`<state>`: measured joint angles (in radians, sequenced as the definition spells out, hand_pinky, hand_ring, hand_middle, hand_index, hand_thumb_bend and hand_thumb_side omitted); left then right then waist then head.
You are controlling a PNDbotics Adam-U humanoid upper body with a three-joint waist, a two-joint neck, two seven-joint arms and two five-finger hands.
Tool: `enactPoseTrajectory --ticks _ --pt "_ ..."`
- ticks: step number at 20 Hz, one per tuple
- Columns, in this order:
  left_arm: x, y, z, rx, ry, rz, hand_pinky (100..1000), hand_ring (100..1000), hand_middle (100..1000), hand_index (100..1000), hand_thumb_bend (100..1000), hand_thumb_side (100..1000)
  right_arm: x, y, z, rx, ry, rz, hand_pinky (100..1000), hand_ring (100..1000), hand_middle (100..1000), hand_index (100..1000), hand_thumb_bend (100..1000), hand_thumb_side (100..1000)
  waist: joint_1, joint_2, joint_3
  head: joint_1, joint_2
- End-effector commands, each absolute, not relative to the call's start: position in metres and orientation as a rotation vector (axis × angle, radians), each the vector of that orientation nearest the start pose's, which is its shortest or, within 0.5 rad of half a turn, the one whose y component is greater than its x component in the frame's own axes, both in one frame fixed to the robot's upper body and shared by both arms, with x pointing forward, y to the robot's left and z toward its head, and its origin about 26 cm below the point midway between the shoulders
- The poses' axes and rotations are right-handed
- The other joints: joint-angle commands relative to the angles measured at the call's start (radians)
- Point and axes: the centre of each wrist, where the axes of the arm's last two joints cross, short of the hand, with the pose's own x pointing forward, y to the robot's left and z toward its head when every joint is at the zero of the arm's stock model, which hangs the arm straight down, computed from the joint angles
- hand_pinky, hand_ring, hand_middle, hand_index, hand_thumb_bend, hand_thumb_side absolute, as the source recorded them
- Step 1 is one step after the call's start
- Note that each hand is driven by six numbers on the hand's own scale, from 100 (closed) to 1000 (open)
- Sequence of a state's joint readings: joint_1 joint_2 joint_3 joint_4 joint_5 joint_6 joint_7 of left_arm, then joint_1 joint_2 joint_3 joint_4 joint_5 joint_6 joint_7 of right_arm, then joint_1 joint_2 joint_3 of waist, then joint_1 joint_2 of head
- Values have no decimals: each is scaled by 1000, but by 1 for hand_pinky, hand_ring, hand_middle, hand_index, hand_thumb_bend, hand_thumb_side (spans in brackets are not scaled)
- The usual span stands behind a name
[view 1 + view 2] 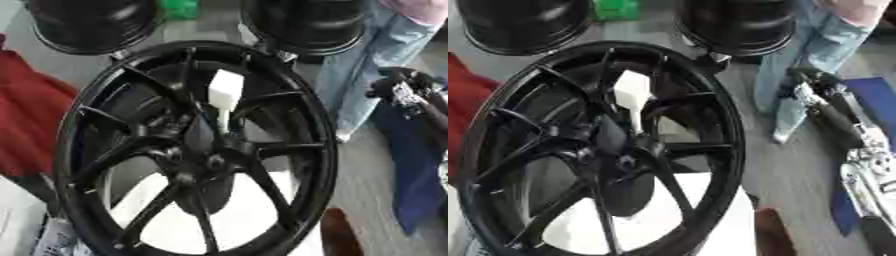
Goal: Pull the pin out of the wheel hub.
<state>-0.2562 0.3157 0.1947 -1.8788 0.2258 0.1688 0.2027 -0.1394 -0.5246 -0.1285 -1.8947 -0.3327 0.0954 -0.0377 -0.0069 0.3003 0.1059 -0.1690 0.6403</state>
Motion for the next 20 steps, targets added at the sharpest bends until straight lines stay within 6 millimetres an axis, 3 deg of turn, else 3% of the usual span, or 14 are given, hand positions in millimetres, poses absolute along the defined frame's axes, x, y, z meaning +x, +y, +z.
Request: enactPoseTrajectory --ticks 1,12,20 --pt "305 324 185 247 -2027 156 752 612 583 720 325 659 287 -347 180 -171 -1982 187 935 681 616 760 100 471 1 -24 1 2 -2" --pt "305 323 185 247 -2026 154 753 612 583 720 323 659 286 -348 186 -187 -1994 215 934 683 617 761 100 451 0 -24 3 5 -1" --pt "305 324 186 253 -2027 142 753 612 583 721 321 659 278 -349 243 -293 -2098 542 922 694 626 766 100 323 -6 -25 8 -3 4"
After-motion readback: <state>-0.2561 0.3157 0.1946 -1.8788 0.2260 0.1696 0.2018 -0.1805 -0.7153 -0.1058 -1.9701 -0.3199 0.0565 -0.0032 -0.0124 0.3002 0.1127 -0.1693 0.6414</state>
